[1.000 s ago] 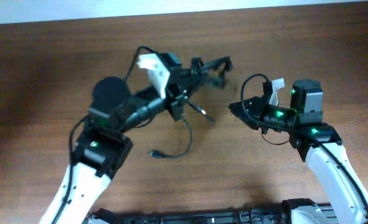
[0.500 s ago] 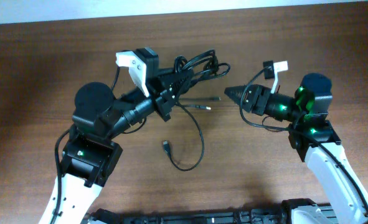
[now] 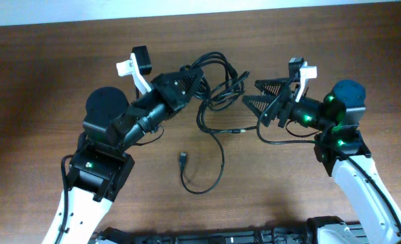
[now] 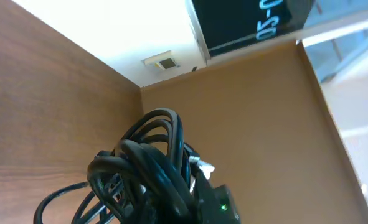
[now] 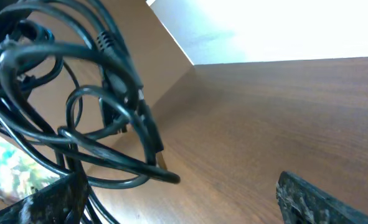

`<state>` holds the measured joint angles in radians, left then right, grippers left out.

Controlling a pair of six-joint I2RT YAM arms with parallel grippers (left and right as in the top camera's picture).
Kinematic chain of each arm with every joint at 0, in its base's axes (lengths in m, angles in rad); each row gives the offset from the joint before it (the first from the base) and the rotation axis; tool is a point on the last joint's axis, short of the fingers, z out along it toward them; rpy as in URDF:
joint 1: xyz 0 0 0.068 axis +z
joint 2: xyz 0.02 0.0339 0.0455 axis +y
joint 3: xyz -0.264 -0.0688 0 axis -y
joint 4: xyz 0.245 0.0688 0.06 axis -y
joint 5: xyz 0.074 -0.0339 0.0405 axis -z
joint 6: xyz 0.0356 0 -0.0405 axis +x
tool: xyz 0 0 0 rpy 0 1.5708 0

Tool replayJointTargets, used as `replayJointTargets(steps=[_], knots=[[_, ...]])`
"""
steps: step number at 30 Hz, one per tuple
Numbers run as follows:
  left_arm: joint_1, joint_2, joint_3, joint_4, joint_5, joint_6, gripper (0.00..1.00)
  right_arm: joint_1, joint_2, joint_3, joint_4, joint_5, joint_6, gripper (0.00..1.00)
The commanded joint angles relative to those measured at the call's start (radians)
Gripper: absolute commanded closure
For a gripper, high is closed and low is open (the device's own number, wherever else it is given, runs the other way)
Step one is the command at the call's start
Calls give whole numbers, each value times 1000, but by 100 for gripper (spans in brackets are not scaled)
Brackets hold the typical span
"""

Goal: Untangle cables

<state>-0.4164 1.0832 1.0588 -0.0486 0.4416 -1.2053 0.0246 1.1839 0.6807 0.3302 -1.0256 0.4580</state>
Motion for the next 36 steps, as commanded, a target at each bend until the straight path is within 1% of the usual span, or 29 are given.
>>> replayJointTargets(steps=[1,5,10,13,17,19,21,22,24,26,28,30,33,34,36], knots=[[-13,4,24,10,-32,-108,100,44,1,5,2,50,-40,6],[-87,24,24,9,-31,-107,100,86,1,5,3,190,-38,6],[-105,63,24,-21,-30,-108,100,86,1,5,4,197,-38,6],[-105,65,24,-21,-29,-107,100,87,1,5,5,201,-35,6],[-106,65,24,-21,11,-103,100,87,1,5,5,241,-34,6],[-126,65,24,-21,9,-100,100,87,1,5,11,253,-31,5],[-149,69,24,-4,3,-100,100,87,1,5,11,262,-31,5],[-164,77,24,27,4,-77,100,87,1,5,1,280,-31,5],[-193,86,24,87,6,-19,100,87,1,5,-36,322,-31,5],[-209,86,24,140,11,36,100,87,1,5,-112,393,-31,5],[-209,86,24,169,47,56,100,86,1,5,-189,513,-30,5],[-209,86,24,172,60,57,100,86,1,5,-260,653,42,5],[-195,80,24,176,60,88,100,86,1,5,-319,723,56,5],[-181,75,24,179,60,116,100,85,1,5,-338,737,57,5],[-143,57,24,184,60,153,100,84,1,5,-383,774,96,5]])
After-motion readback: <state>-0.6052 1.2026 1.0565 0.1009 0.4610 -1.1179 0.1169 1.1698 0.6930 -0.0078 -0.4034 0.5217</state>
